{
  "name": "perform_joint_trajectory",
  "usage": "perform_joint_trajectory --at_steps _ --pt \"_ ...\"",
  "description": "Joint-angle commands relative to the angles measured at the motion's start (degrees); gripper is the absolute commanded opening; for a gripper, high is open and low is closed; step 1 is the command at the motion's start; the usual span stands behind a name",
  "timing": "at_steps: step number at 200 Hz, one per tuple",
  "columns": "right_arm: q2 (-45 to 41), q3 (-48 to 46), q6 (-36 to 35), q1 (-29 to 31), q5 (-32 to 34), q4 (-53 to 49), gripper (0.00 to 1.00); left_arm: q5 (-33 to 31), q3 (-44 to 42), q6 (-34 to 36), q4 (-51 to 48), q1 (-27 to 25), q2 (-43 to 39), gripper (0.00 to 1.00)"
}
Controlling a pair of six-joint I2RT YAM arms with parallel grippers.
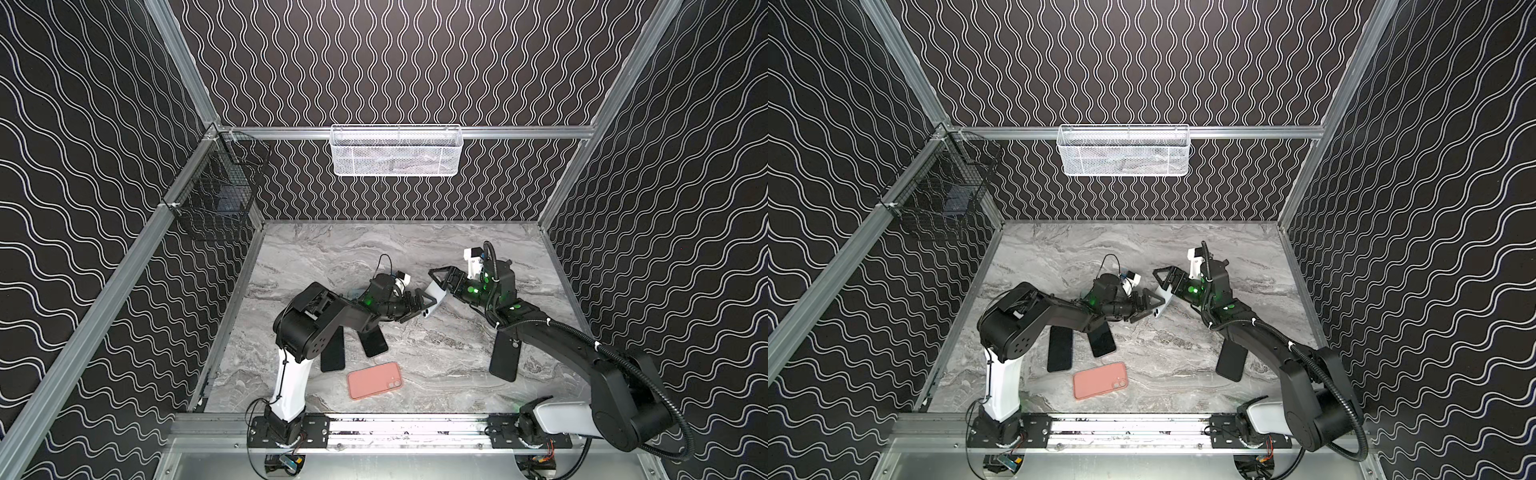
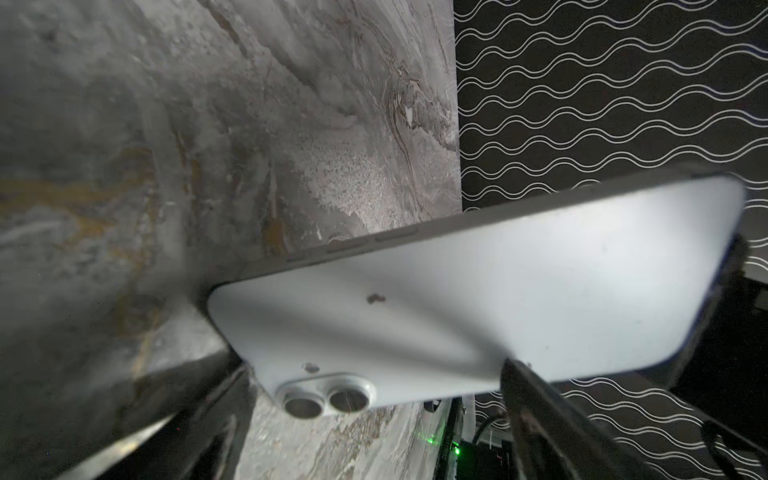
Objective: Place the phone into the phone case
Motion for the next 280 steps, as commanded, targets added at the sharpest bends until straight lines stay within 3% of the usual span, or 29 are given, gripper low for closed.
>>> perform_joint_trajectory --at_steps 1,152,235,280 --pt "1.17 -1.73 4.73 0.71 -6.15 -8.51 0.89 -0.65 -1.42 -1.71 -13.27 -0.3 0.97 0.97" --pt "-1.45 -0.68 3.74 1.77 -4.27 -11.49 0.88 0.46 -5.21 -5.56 -0.24 1.2 0.2 0.98" --pt "-1.09 -0.15 3.65 1.78 -4.09 -11.45 0.88 0.6 -9.01 -13.89 16.42 2.58 3.41 0.98" --pt "-1.14 0.24 3.65 1.82 -4.53 -11.36 0.88 0.24 -9.1 -14.3 16.69 2.68 3.71 0.98"
